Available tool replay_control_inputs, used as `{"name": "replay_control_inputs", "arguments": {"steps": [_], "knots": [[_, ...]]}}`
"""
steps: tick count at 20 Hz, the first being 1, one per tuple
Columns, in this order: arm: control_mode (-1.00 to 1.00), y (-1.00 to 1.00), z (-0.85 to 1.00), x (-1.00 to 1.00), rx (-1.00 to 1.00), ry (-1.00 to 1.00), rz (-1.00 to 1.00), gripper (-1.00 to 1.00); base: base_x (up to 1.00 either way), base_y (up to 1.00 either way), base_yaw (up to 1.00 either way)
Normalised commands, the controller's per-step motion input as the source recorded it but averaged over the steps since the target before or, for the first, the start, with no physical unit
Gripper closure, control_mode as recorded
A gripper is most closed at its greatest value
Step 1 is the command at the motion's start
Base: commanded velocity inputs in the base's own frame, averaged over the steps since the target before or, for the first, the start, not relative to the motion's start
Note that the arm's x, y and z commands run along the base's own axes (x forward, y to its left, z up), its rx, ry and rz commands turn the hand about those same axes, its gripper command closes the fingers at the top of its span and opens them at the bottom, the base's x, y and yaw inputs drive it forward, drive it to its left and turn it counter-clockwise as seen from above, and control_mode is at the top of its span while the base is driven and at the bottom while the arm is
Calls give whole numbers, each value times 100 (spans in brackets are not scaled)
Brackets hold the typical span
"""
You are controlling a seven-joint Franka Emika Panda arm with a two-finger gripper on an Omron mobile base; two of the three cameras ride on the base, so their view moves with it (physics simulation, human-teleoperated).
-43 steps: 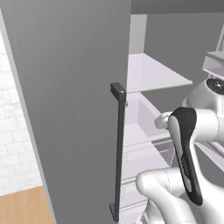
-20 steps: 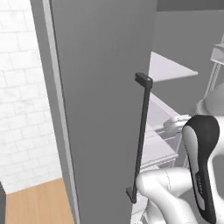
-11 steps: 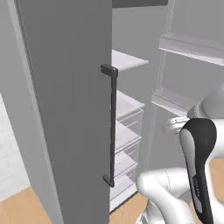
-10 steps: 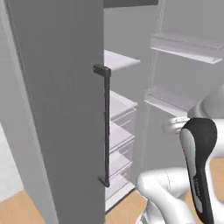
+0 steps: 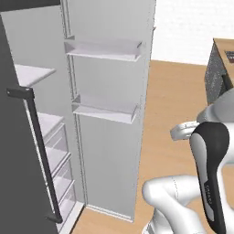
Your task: Take the strawberry from the fridge and place it on top of the pancake, located on the dining counter.
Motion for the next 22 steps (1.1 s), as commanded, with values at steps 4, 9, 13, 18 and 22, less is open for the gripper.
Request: {"name": "replay_control_inputs", "arguments": {"steps": [4, 9, 13, 18, 22], "knots": [[100, 0, 0, 0, 0, 0, 0, 100, -6, -19, -84], [100, 0, 0, 0, 0, 0, 0, 100, 30, -46, -62], [100, 0, 0, 0, 0, 0, 0, 100, 83, -99, -27], [100, 0, 0, 0, 0, 0, 0, 100, 94, -100, -16], [100, 0, 0, 0, 0, 0, 0, 100, 91, -100, -11]]}}
